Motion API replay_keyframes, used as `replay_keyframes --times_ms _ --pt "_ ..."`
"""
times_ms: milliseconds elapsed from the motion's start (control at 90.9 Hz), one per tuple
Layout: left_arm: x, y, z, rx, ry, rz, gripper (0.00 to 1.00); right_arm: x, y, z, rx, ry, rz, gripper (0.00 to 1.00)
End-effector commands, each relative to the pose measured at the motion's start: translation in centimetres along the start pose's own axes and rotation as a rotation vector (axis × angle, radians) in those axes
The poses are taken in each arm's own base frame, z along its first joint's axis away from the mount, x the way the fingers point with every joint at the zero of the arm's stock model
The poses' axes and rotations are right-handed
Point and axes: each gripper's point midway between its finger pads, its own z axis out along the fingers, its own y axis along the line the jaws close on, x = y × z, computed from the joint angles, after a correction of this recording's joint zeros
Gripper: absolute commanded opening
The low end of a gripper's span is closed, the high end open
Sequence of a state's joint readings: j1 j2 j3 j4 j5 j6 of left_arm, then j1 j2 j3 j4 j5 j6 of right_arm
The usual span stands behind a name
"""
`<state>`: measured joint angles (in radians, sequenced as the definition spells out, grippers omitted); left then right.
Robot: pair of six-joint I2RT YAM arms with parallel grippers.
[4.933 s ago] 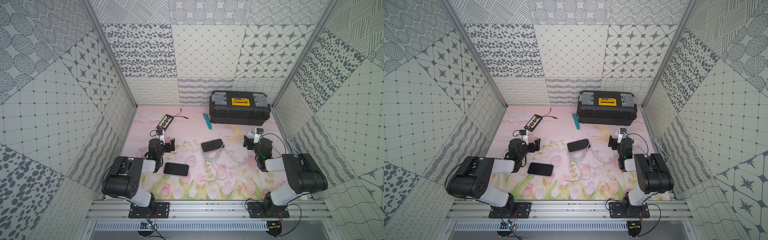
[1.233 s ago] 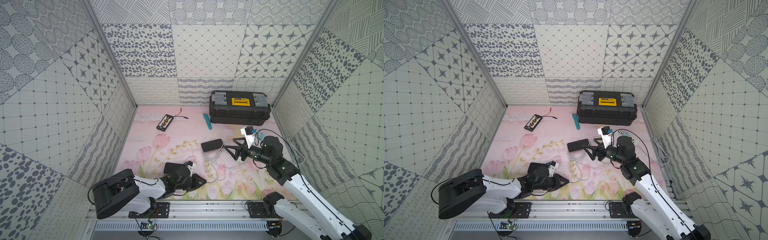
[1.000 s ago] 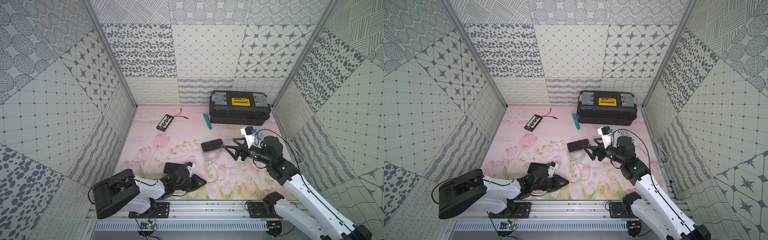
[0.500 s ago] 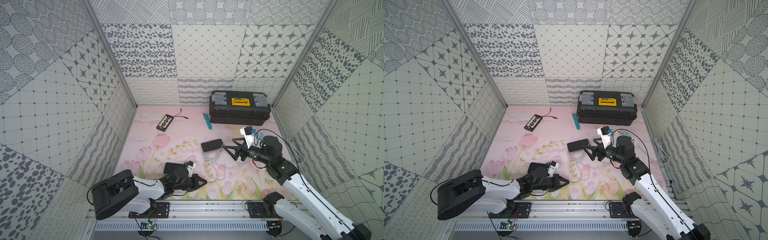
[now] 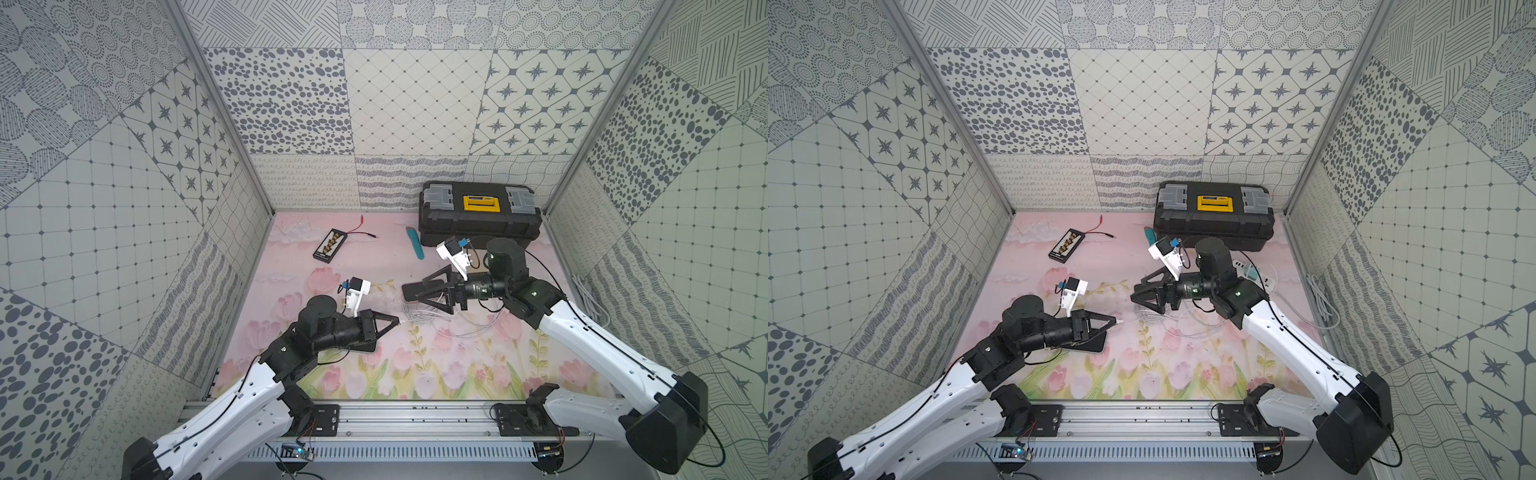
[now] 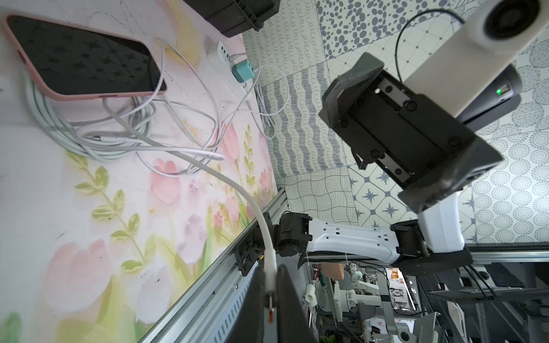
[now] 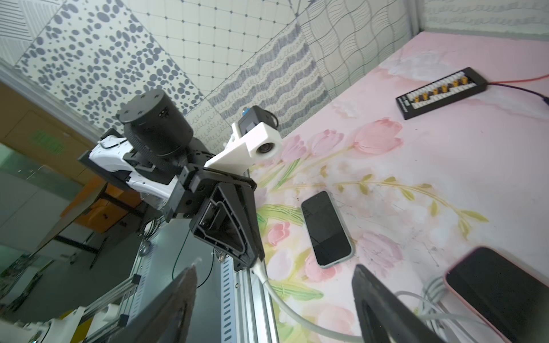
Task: Plug the charging cable into the phone
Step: Pick up the charging cable from the center of the board.
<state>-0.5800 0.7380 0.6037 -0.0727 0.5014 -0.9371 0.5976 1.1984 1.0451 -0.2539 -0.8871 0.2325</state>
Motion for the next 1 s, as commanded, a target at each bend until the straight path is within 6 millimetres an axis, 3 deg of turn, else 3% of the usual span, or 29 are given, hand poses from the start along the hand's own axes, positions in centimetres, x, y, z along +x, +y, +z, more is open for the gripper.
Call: replay_keyframes --times_ms 0,253,594,858,990 --pt "4.5 1.8 -2.8 -0.12 0.265 -0.005 0.0 0.3 1.3 0.8 -0.088 0.055 -0.016 0.83" --pt "4.6 1.3 -2.9 -0.092 0.319 -0.026 0.0 1.7 0.6 1.8 -0.064 0.114 -0.041 0.83" --pt "3.8 -0.5 -2.8 -0.045 0.346 0.06 0.0 2.4 3.2 1.3 -0.065 0.18 -0.1 0.79" --pt "3.9 -1.6 -2.6 -0.001 0.401 0.084 0.0 4.6 3.4 1.0 0.115 0.27 -0.349 0.78" --pt "3.9 -1.6 -2.4 0.013 0.417 0.111 0.0 5.9 4.1 1.5 0.11 0.328 -0.452 0.77"
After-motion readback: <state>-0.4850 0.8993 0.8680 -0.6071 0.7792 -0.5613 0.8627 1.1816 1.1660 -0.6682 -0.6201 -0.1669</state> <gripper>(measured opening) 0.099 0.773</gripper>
